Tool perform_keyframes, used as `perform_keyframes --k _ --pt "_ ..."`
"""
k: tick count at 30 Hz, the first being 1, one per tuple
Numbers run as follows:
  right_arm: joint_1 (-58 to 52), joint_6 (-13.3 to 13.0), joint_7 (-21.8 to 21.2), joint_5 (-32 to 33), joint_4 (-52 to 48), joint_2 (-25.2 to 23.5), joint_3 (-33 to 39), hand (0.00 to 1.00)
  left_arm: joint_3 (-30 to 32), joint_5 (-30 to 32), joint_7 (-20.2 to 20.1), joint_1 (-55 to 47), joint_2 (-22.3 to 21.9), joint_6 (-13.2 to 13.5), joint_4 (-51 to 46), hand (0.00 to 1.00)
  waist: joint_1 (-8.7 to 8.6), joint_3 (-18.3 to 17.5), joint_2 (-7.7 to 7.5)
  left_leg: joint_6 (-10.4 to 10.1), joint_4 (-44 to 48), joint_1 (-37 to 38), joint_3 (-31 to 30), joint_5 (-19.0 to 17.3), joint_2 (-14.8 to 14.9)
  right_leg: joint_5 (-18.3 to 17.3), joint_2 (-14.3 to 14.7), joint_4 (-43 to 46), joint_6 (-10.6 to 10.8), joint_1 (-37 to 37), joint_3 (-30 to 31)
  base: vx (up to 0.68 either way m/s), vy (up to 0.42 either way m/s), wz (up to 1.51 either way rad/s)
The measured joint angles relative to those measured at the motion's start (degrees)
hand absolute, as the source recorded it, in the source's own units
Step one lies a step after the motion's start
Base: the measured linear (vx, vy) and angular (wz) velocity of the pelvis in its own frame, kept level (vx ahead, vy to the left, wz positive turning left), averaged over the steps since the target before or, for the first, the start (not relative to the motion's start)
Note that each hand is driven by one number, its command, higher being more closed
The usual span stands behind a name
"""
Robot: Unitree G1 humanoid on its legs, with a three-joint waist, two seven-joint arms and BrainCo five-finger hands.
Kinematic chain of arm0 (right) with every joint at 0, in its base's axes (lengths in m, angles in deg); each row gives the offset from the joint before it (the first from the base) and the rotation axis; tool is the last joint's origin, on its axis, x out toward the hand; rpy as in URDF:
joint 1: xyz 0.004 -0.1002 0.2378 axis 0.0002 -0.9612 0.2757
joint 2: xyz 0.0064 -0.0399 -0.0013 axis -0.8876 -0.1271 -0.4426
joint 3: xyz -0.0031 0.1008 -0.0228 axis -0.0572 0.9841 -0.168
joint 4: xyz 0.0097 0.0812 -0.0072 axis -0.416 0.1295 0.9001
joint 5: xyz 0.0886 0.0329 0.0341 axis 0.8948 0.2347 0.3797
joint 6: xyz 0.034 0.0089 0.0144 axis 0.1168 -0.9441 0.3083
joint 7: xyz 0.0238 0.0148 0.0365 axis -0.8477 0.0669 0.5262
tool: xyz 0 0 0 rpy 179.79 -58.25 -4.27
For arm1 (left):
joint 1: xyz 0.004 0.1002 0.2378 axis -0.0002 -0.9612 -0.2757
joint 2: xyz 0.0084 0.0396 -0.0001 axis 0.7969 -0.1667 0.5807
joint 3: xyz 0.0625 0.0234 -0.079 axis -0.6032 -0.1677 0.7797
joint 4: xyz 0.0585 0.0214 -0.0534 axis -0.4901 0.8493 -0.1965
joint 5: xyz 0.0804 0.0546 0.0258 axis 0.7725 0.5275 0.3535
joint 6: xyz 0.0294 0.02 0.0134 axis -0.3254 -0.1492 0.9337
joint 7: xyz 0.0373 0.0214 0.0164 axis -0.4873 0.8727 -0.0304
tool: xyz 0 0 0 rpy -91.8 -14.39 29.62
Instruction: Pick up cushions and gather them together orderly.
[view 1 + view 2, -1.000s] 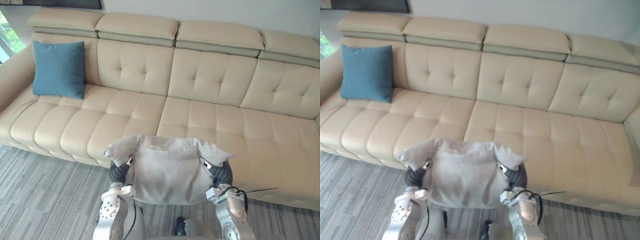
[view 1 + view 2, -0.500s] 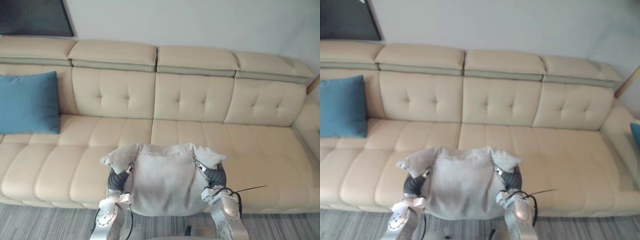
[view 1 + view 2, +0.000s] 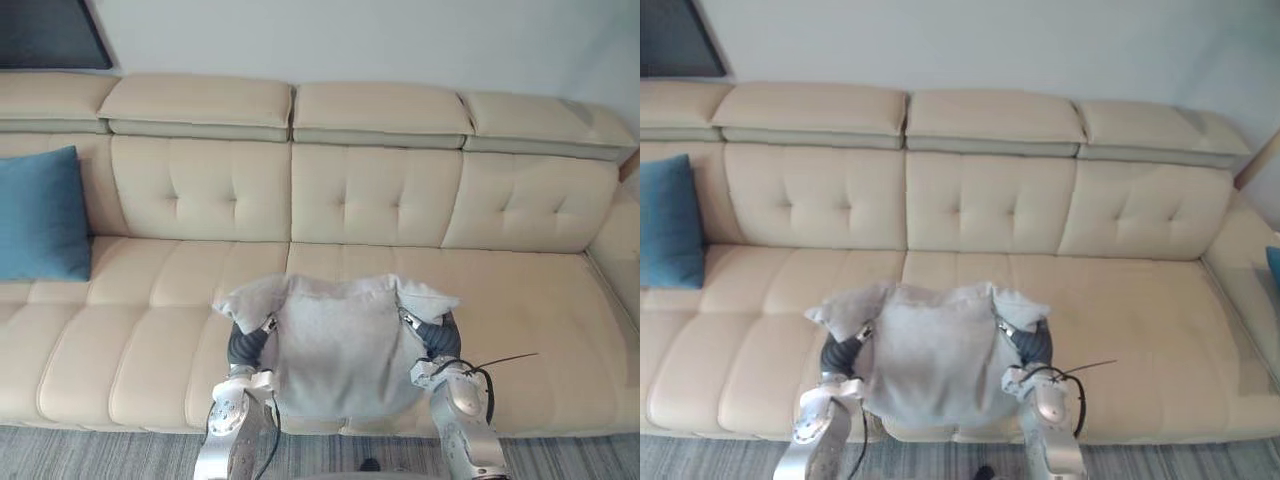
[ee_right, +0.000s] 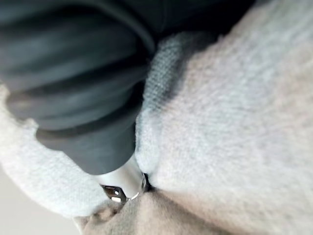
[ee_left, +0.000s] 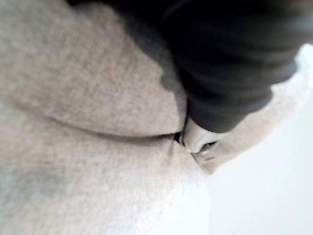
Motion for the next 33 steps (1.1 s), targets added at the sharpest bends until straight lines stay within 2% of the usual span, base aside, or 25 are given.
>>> perform_keyframes --k 6,7,8,10,13,15,16,19,23,31,32,33 --pt "12.7 -0.4 4.8 -1.0 1.3 -0.4 -2.7 1.0 1.9 2.9 7.9 11.5 2.2 0.2 0.0 1.0 1.91 -0.2 -0.02 0.0 -1.1 -3.8 -2.7 2.5 -1.9 6.4 -0.2 -10.6 0.4 1.9 -2.5 -0.04 0.035 0.22" --pt "18.1 -1.0 6.8 -2.6 3.5 -0.3 -2.7 1.0 1.9 3.4 10.4 16.5 3.7 0.4 0.6 1.0 2.38 0.0 -0.06 -0.1 -1.3 -6.2 -3.7 3.5 -2.3 7.2 -0.5 -10.8 -0.1 0.0 -3.3 -0.08 -0.002 0.31" --pt "20.0 -1.2 7.4 -2.6 4.4 -0.3 -2.7 1.0 1.9 3.7 11.1 18.2 4.3 0.5 1.1 1.0 2.61 0.0 -0.11 -0.2 -1.3 -7.2 -3.9 3.9 -2.3 7.3 -0.5 -10.7 -0.1 -0.9 -3.5 -0.12 -0.016 0.27" --pt "28.7 -1.6 11.4 -5.2 8.5 0.2 -3.3 1.0 1.8 3.7 15.0 28.0 7.5 2.3 5.3 1.0 3.32 0.2 -0.31 -1.0 -0.9 -12.4 -5.1 5.9 -2.7 8.0 -1.0 -9.4 -0.9 -6.1 -4.2 -0.16 -0.035 0.21" --pt "36.1 -1.6 15.6 -8.3 11.1 1.7 -4.7 1.0 1.8 3.7 17.9 38.7 11.6 3.3 10.1 1.0 3.55 1.6 -0.37 -1.5 -1.0 -16.8 -5.2 7.4 -2.5 7.9 -1.6 -6.1 -1.2 -11.9 -4.1 -0.18 -0.045 0.05" --pt "38.8 -1.6 17.2 -9.3 11.6 2.6 -4.7 1.0 1.6 3.7 18.2 42.9 12.5 3.9 12.5 1.0 3.53 2.2 -0.23 -1.8 -1.1 -18.7 -5.1 7.5 -2.5 7.8 -1.9 -4.5 -1.4 -14.7 -3.9 -0.13 -0.008 -0.02" --pt "41.0 -1.6 18.5 -9.4 11.6 3.3 -4.6 1.0 1.1 3.2 18.4 46.9 13.8 4.2 14.4 1.0 3.44 3.6 -0.39 -2.1 -1.2 -19.9 -5.1 7.9 -2.6 7.7 -2.2 -3.3 -1.5 -16.4 -3.6 -0.14 0.008 0.01" --pt "46.9 -1.4 22.4 -12.0 11.7 4.6 -3.7 1.0 -0.8 1.9 19.3 56.6 16.5 4.3 20.0 1.0 2.2 6.4 -1.29 -2.3 -1.9 -23.8 -5.2 9.8 -3.0 7.8 -3.4 -1.2 -2.0 -21.2 -3.7 -0.13 0.003 0.08" --pt "55.5 -0.8 25.6 -16.0 14.3 6.0 -1.3 1.0 -1.9 -0.3 19.3 66.0 17.6 4.3 26.3 1.0 1.21 8.4 -1.46 -3.0 -3.3 -28.4 -5.5 12.1 -3.2 8.8 -3.9 -0.3 -3.0 -26.7 -4.2 -0.09 -0.027 0.06" --pt "64.9 0.6 27.7 -16.1 18.4 9.3 0.6 1.0 -1.7 -2.9 18.9 76.9 17.9 5.0 33.9 1.0 -0.15 11.2 -1.33 -4.1 -4.0 -34.3 -5.2 13.4 -2.1 9.7 -2.9 -0.8 -4.2 -32.9 -4.5 0.0 -0.027 -0.01" --pt "65.3 0.7 27.7 -16.1 18.9 9.3 0.8 1.0 -1.6 -2.9 18.8 77.2 17.8 5.0 34.6 0.0 -0.2 11.6 -1.32 -4.1 -4.0 -34.3 -5.1 13.4 -2.1 9.7 -2.8 -0.8 -4.2 -32.9 -4.5 0.07 -0.001 -0.05" --pt "66.2 0.8 27.9 -16.1 20.4 9.3 1.3 0.0 -1.5 -2.9 18.8 77.9 17.3 5.0 36.1 0.0 -0.44 12.8 -1.34 -4.2 -4.0 -34.3 -5.0 13.5 -1.9 9.7 -2.7 -0.9 -4.2 -32.9 -4.4 0.05 0.001 -0.03"
